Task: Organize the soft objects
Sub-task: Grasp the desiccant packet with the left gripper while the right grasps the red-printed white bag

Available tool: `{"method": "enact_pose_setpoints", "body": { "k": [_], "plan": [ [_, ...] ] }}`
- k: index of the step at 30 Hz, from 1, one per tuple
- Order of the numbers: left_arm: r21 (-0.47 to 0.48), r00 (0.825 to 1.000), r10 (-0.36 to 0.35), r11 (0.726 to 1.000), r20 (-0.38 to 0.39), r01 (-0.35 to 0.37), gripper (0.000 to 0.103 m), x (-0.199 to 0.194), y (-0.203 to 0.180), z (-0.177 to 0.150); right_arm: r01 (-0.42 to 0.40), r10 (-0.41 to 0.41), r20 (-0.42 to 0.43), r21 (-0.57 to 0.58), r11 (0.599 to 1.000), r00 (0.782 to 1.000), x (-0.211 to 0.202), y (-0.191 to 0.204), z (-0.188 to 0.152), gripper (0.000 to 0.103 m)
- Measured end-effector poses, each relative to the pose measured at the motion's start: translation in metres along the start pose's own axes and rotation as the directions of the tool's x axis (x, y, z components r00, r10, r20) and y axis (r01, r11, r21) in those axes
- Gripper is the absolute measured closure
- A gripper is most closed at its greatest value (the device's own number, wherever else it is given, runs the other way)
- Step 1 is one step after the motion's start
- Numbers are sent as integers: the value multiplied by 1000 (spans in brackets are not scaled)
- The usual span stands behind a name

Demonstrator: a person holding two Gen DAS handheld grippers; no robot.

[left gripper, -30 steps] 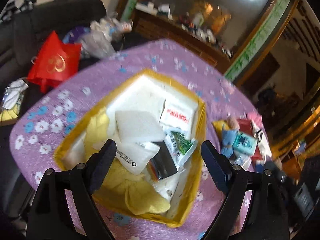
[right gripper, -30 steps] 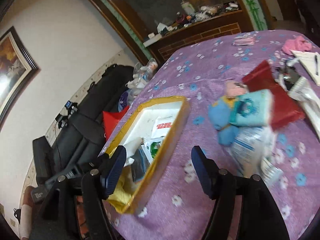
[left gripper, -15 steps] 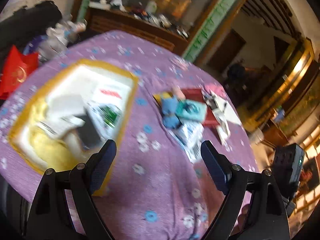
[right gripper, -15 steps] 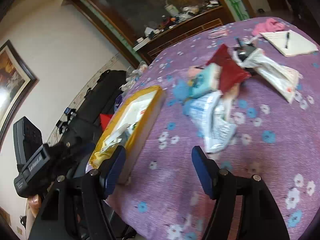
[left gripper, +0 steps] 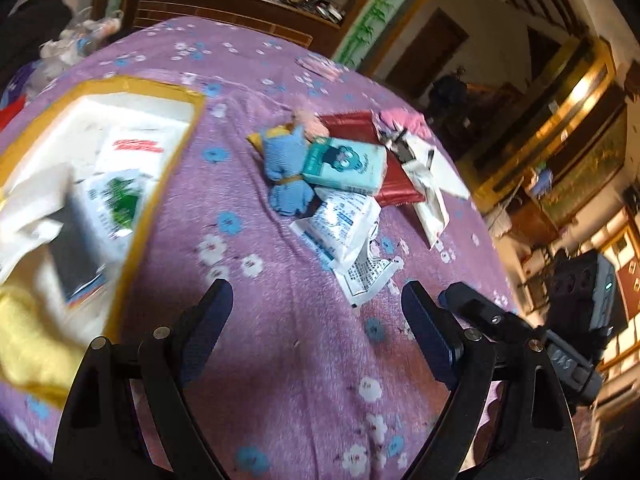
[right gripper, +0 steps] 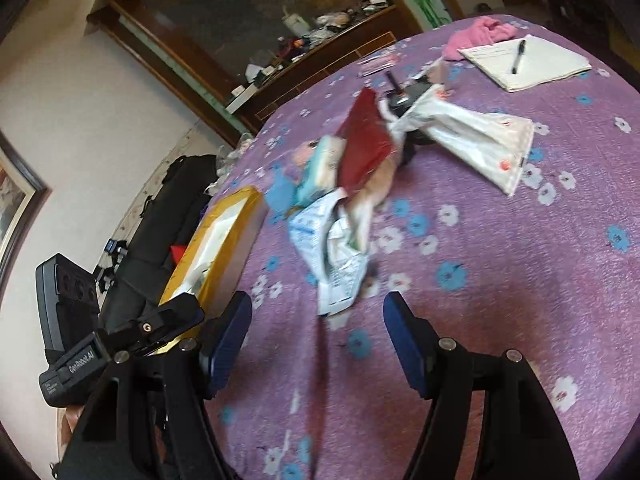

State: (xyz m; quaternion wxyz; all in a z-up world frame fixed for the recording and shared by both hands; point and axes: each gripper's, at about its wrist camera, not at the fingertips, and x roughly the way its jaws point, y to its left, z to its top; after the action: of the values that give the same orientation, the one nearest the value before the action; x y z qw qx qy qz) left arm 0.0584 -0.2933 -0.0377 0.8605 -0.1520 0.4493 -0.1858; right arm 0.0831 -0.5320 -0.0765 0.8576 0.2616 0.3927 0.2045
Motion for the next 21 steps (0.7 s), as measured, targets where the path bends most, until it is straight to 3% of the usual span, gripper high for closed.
{"method": "enact_pose_setpoints", "body": {
  "k": [7,12,16,21],
  "plan": [
    [101,998,4,995,-58,2,16,48,-14,28,97,-97,14,-15,995,995,-2,-17,26,34],
    [113,997,-30,993,-71,38,16,70,-15,41,217,-213,62,-74,973,975,-8,-32,58,34],
    [154,998,3,988,-67,8,16,81,-23,49,293,-285,83,-123,948,955,-3,-41,88,34],
    [155,991,-48,986,-126,68,17,106,-25,58,311,-305,59,-178,934,950,22,-55,122,34]
  ]
}}
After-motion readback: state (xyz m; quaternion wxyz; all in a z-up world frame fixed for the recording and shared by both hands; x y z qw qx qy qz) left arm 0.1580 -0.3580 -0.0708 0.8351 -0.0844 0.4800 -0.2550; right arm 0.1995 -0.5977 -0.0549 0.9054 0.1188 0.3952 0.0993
